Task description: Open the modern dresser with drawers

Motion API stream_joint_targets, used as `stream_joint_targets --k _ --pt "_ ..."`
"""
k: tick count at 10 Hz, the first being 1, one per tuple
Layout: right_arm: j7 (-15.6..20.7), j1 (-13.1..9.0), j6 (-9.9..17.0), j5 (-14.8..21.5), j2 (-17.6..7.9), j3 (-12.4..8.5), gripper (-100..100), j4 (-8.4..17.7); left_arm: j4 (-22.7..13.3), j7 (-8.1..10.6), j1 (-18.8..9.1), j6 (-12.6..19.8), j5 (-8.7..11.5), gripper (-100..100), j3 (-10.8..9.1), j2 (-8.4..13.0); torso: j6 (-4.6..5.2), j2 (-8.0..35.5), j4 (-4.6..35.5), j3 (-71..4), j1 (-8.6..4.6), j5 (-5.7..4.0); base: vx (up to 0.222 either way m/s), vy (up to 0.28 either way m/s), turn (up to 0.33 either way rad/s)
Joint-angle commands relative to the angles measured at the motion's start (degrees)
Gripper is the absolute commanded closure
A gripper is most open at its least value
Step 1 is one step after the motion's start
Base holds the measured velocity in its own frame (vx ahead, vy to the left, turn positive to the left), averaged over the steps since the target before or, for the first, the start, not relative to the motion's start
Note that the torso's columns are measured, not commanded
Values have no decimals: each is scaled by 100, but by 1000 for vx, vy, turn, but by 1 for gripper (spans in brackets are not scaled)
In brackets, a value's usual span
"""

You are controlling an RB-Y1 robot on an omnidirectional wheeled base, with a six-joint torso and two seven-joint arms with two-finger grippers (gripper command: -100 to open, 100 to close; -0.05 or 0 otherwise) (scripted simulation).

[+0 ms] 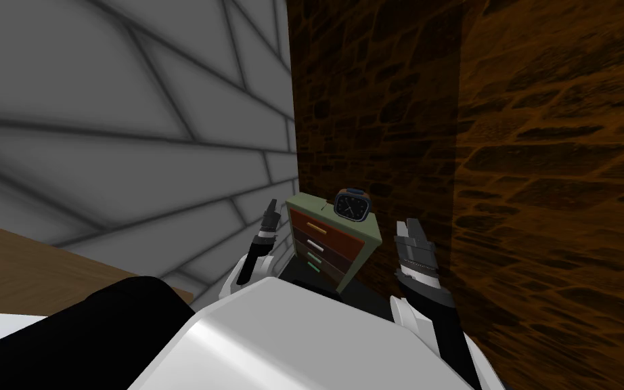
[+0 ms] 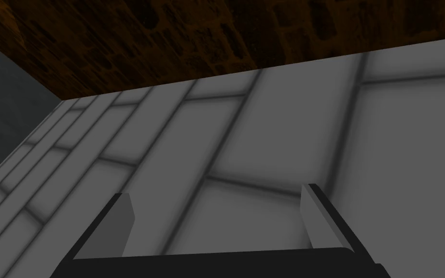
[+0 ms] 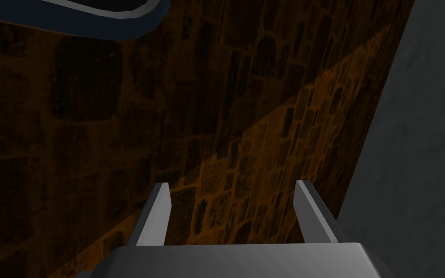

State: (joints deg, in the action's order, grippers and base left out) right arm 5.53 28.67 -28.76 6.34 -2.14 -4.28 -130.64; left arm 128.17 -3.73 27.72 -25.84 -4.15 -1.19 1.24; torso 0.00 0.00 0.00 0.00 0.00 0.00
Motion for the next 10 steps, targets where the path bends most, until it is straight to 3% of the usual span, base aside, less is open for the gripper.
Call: stream_joint_targets --k 1,9,10 --pt "0 0 0 0 0 0 0 0 0 0 0 0 0 0 0 0 0 232 235 -467 0 0 0 0 0" --pt "0 0 -1 0 0 0 0 -2 2 0 0 -1 0 0 0 0 0 3539 3537 -7073 0 0 0 0 0" --pt "0 0 -1 0 0 0 0 -2 40 23 5 117 -18 -100 20 224 0 3962 3960 -7919 0 0 8 -3 -38"
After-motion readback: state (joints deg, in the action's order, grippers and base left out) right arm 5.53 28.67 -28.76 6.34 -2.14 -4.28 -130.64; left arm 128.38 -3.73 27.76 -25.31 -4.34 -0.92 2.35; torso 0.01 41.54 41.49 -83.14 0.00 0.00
